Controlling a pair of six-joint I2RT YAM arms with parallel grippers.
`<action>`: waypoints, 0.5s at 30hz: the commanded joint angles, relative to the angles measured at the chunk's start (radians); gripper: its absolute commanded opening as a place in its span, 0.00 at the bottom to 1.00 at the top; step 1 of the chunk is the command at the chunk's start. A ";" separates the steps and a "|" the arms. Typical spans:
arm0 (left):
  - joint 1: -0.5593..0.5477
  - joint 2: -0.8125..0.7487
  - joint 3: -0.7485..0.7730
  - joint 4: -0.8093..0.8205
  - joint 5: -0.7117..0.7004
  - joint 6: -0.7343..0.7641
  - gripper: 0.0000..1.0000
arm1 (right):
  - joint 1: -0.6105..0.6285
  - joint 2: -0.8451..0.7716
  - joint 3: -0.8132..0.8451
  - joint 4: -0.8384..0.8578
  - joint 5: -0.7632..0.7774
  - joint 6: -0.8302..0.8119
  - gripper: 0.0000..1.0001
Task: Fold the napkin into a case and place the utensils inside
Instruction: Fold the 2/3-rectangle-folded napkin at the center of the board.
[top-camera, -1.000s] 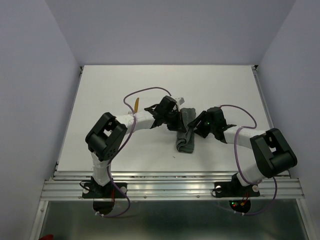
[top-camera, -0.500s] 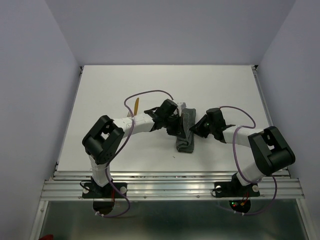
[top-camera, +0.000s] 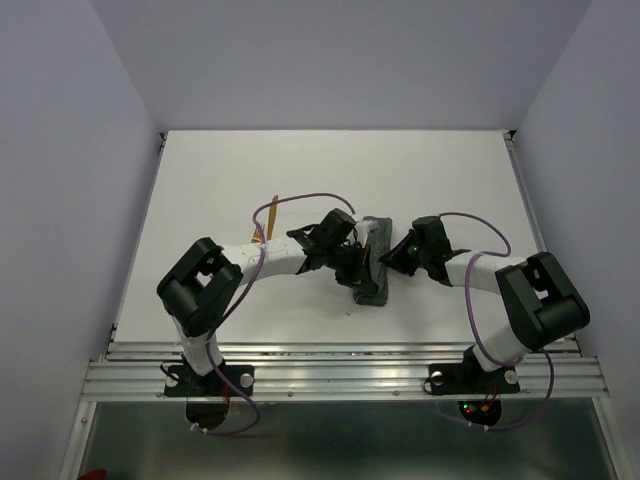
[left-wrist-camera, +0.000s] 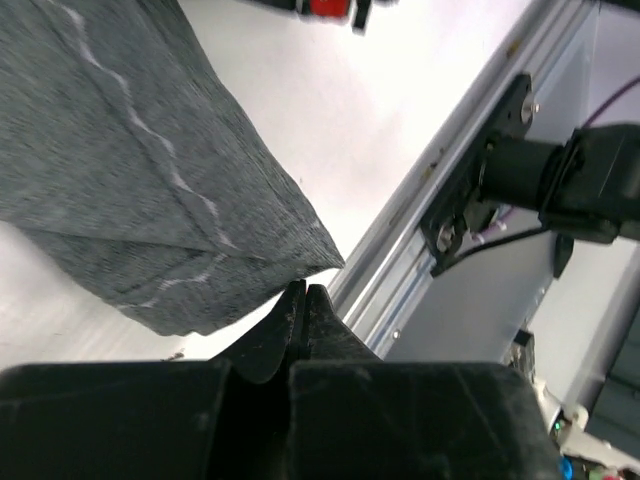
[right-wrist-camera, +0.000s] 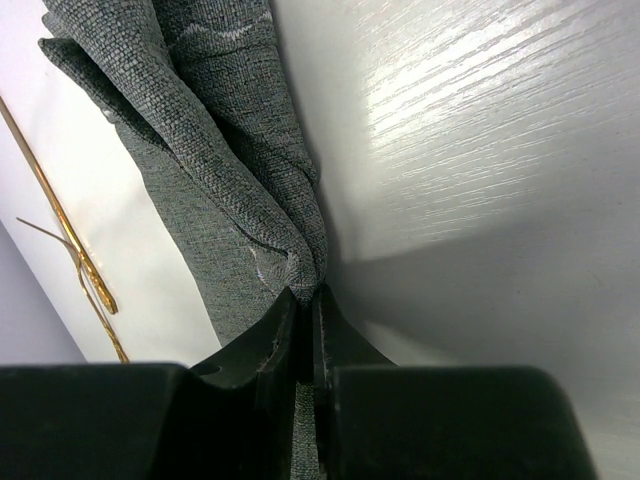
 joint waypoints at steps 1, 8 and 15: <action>-0.017 0.009 -0.028 0.057 0.070 0.020 0.00 | 0.001 0.014 0.002 -0.004 0.027 -0.014 0.05; -0.018 0.100 -0.011 0.149 0.039 -0.012 0.00 | 0.001 -0.017 -0.001 -0.027 0.038 -0.021 0.16; -0.027 -0.004 0.007 0.068 0.050 0.055 0.00 | 0.001 -0.038 0.002 -0.050 0.053 -0.032 0.18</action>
